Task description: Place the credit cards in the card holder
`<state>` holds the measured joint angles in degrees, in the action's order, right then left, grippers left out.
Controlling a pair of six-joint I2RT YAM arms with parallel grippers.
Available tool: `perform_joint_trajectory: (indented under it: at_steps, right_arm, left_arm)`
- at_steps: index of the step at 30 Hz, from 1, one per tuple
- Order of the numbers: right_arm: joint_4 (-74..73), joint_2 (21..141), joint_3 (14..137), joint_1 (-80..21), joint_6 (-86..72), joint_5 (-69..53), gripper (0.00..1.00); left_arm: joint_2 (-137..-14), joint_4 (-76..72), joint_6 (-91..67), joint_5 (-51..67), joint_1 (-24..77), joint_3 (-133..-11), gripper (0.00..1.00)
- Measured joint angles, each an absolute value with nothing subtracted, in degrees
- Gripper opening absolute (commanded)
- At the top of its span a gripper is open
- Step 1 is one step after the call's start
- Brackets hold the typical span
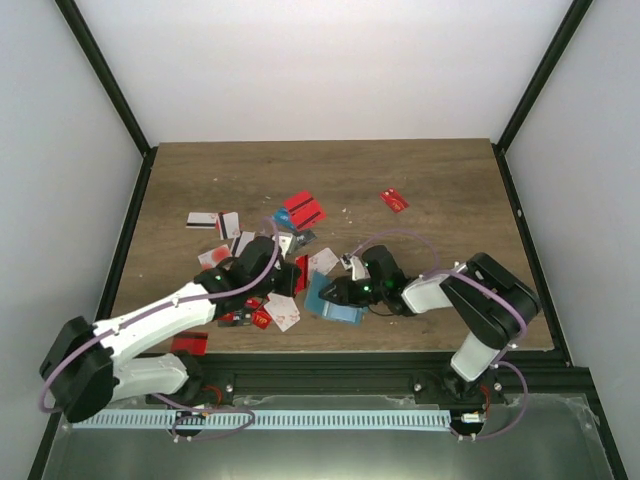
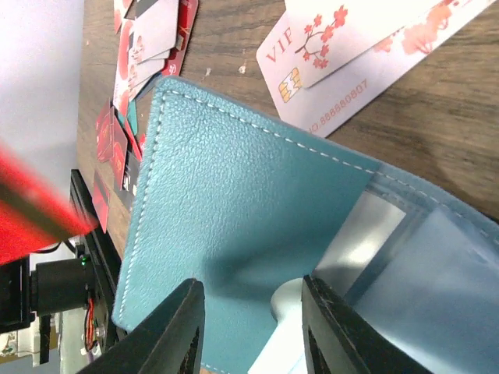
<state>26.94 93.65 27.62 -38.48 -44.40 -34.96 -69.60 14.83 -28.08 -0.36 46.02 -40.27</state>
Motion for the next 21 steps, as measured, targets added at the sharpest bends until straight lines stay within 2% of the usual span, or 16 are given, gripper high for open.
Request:
perform_joint_trajectory:
  at_steps: [8, 21]
  right_arm:
    - [23.66, 97.21, 32.42, -39.38, -42.54, -34.89, 0.41]
    - [16.80, 94.80, 33.32, -39.53, -38.87, -33.98, 0.37]
  left_arm:
    - [-64.16, 15.70, -27.79, 6.66, 46.50, -40.49, 0.04]
    - [-74.87, 9.32, -29.19, 6.46, 46.50, -36.97, 0.04]
